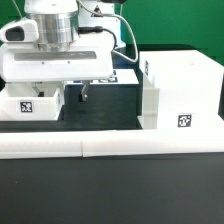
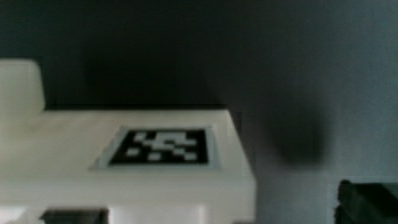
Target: Assemble drawer
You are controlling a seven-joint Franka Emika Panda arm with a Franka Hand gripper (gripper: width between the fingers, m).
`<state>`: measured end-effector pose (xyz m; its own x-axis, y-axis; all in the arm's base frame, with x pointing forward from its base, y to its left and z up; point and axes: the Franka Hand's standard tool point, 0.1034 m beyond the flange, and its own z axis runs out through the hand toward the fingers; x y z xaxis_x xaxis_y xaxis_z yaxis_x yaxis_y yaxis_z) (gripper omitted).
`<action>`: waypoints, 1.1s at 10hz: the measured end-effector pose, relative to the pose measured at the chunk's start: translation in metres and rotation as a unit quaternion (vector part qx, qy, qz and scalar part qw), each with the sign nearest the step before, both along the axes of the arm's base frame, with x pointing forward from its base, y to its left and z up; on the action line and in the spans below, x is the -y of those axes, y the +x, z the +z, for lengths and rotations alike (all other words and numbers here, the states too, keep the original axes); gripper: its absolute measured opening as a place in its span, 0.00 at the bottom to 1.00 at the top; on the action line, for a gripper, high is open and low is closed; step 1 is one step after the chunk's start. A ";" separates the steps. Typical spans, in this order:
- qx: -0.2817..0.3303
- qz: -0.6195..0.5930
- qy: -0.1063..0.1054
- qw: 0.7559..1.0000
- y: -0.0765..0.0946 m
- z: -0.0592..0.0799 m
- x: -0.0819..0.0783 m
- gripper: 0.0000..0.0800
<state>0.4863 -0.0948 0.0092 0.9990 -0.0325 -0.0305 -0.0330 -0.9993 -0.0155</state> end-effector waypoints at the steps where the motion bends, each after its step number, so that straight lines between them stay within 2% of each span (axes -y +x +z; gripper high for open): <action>1: 0.001 0.001 -0.001 1.000 -0.003 -0.002 -0.001 0.81; 4: 0.002 0.001 -0.001 1.000 -0.003 -0.002 -0.003 0.78; 5: 0.002 0.001 -0.001 1.000 -0.003 -0.002 -0.003 0.54; 6: 0.002 0.001 -0.001 1.000 -0.003 -0.002 -0.003 0.54; 7: 0.002 0.001 -0.001 1.000 -0.003 -0.002 -0.003 0.29; 8: 0.002 0.001 -0.001 1.000 -0.003 -0.002 -0.003 0.09; 11: 0.002 0.002 -0.001 1.000 -0.003 -0.002 -0.003 0.05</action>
Offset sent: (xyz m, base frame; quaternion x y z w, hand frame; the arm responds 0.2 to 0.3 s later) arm 0.0000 0.0000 0.0000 0.0000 0.0000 0.0000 1.0000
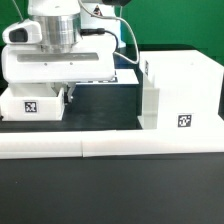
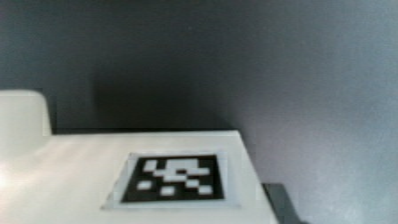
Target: Assemble drawer
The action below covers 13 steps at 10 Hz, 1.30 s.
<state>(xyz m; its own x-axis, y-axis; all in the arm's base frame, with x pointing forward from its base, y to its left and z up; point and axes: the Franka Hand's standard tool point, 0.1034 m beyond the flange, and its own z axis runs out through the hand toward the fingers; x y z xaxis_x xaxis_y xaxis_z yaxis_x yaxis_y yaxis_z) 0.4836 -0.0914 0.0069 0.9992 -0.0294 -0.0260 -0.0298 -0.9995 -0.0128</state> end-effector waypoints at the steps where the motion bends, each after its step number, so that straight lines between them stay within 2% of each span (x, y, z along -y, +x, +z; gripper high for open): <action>1: 0.000 0.000 0.000 1.000 0.000 0.000 0.000 0.05; 3: -0.001 -0.003 0.000 1.000 0.001 0.001 -0.003 0.05; 6: 0.007 -0.002 0.002 1.000 0.015 0.015 -0.035 0.05; 8: 0.003 0.009 0.010 1.000 0.023 0.024 -0.046 0.05; 9: 0.007 0.020 0.011 1.000 0.029 0.027 -0.049 0.05; 11: 0.004 0.039 0.011 0.999 0.026 0.024 -0.047 0.05; 13: 0.005 0.119 0.011 0.993 0.025 0.022 -0.046 0.05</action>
Offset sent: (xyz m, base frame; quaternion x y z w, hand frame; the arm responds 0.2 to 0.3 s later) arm 0.0138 0.0213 0.0231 -0.0194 -0.0112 0.0022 0.9997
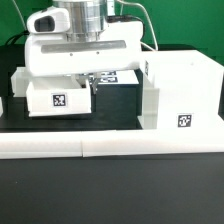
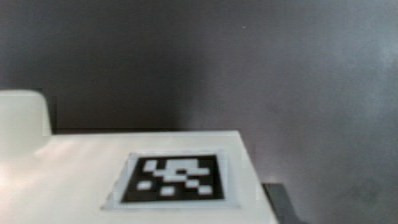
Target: Assemble drawer
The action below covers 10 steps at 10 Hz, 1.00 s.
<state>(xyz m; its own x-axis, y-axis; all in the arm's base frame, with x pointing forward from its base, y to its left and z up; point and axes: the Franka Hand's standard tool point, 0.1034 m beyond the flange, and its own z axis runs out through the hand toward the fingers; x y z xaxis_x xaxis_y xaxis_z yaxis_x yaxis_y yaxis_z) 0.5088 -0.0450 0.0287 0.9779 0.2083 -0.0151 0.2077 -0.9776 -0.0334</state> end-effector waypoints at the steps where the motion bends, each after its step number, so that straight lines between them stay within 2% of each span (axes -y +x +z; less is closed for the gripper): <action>1: 0.000 0.063 -0.003 0.998 0.001 -0.002 -0.002 0.05; 5: -0.005 0.217 0.001 0.976 0.019 0.005 -0.009 0.05; 8: -0.006 0.297 0.001 0.955 0.018 0.004 -0.006 0.05; 10: 0.001 0.400 -0.008 0.917 0.016 0.000 -0.003 0.05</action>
Offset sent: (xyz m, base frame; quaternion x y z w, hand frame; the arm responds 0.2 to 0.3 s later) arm 0.0241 0.0164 0.0049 0.0334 -0.0228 -0.2619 0.9642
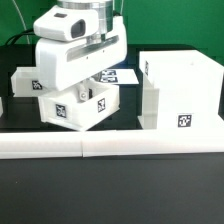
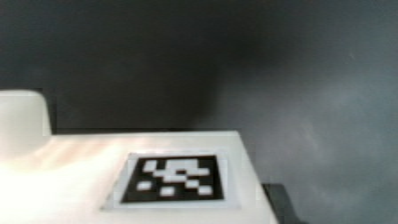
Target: Assemble drawer
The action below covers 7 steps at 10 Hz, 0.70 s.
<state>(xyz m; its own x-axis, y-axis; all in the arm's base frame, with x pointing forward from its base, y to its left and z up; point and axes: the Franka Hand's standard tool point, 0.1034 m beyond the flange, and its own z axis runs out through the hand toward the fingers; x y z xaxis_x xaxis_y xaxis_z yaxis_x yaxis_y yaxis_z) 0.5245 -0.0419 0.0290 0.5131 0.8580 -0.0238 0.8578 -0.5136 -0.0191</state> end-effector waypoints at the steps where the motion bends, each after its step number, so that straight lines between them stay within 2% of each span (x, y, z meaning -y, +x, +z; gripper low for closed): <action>1: -0.002 0.059 -0.004 0.998 0.001 0.000 -0.003 0.05; 3: -0.005 0.144 -0.012 0.990 0.005 0.000 -0.002 0.05; 5: -0.010 0.179 -0.013 0.984 0.005 0.000 0.002 0.05; 7: -0.015 0.246 -0.016 0.969 0.005 0.000 0.006 0.05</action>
Offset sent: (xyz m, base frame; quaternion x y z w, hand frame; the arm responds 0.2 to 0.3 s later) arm 0.0134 -0.0039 -0.0004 0.0282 -0.0252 -0.2355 0.9711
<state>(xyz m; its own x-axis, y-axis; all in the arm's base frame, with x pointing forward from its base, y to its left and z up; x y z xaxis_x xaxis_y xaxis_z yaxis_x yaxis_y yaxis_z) 0.5292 -0.0478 0.0286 0.0412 0.9972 -0.0628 0.9983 -0.0436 -0.0377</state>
